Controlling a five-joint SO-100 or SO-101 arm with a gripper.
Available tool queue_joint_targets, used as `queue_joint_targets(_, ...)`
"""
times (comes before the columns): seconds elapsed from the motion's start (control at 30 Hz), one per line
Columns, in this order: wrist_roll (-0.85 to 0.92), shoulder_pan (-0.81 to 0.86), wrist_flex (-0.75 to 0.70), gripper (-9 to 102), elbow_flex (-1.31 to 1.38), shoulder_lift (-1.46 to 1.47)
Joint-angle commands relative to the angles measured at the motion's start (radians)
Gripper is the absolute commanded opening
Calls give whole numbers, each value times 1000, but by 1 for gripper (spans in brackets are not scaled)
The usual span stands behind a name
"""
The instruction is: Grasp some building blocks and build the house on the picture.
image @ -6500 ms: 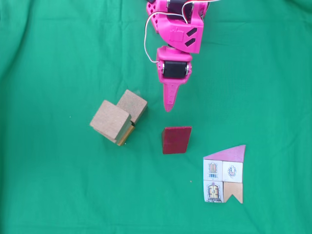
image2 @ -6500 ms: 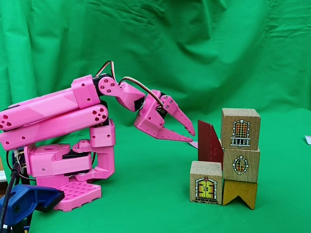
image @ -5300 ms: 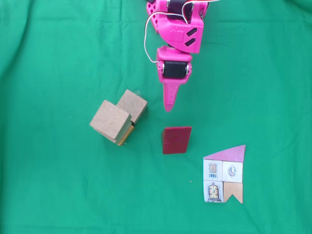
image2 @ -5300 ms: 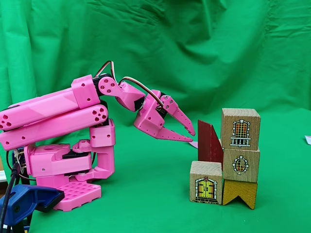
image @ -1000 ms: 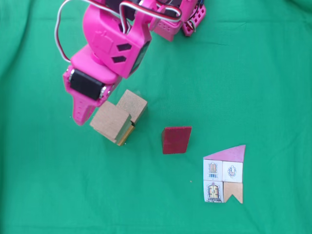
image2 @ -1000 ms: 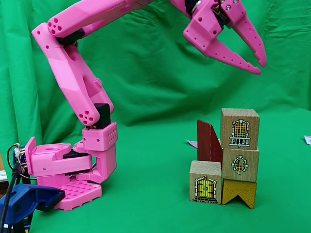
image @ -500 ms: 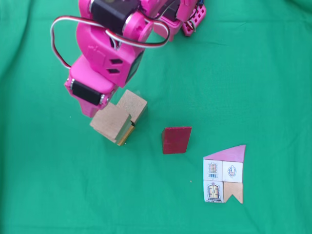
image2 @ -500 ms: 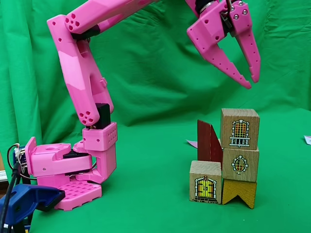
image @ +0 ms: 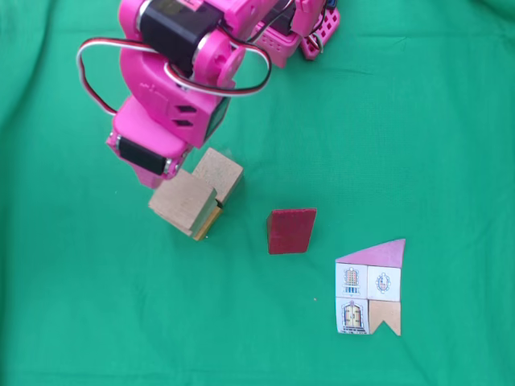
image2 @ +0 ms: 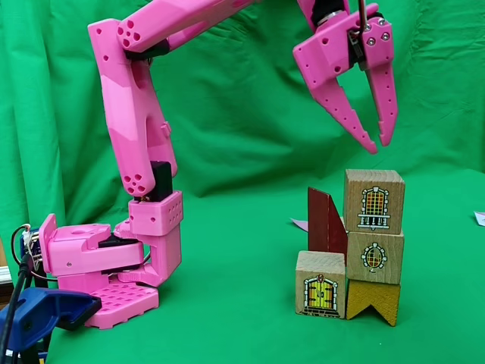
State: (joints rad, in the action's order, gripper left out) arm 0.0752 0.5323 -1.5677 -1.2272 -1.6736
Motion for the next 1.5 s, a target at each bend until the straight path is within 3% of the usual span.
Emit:
queue_joint_targets(0.0,-11,-2,-23,0,43,-3)
queue_joint_targets(1.07,5,-5,-29,1,169,135)
queue_joint_targets(1.47,-9,-5,-32,25,153,135)
